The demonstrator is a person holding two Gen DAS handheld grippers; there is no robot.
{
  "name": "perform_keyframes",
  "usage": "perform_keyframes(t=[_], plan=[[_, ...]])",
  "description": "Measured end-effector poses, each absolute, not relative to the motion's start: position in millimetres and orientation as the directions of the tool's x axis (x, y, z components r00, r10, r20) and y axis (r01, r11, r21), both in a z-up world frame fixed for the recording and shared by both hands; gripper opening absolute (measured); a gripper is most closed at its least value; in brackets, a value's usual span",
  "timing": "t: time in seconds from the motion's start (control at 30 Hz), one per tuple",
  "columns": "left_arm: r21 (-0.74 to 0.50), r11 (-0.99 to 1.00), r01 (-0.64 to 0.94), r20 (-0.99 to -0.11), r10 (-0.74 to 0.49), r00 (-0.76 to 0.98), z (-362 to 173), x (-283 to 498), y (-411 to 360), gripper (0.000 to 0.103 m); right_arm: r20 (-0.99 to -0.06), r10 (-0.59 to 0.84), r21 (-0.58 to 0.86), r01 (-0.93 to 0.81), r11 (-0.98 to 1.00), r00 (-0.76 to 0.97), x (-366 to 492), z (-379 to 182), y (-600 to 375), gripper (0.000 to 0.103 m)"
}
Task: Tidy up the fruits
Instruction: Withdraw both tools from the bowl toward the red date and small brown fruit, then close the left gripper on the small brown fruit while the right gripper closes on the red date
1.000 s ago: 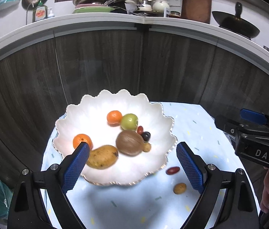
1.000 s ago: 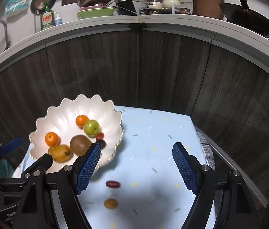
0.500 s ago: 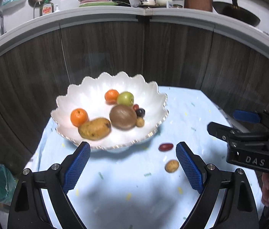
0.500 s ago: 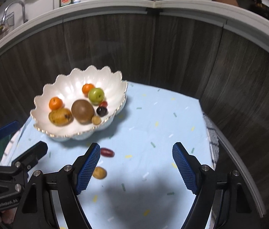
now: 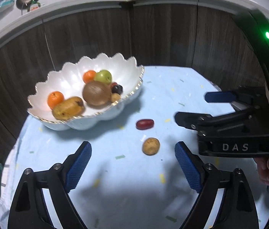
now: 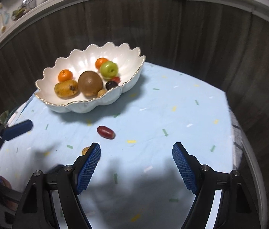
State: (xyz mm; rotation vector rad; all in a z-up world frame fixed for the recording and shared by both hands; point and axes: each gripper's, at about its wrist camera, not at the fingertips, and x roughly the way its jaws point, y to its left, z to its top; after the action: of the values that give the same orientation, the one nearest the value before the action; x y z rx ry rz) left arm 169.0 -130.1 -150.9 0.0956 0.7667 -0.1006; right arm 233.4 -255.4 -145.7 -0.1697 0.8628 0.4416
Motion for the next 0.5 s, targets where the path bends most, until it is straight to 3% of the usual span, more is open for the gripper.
perform_keyframes(t=[0.17,0.5], plan=[[0.044,0.991,0.126,-0.719,-0.056,0.693,-167,176,-138,0.083,-0.771,0.358,0.039,-0.521,0.853,0.527,247,-159,-247,0.077],[0.03,0.992,0.125,-0.744,-0.061,0.665,-183,193,-146,0.071,-0.789,0.448,0.068,-0.663,0.745,0.422,271,-176,-232,0.062]])
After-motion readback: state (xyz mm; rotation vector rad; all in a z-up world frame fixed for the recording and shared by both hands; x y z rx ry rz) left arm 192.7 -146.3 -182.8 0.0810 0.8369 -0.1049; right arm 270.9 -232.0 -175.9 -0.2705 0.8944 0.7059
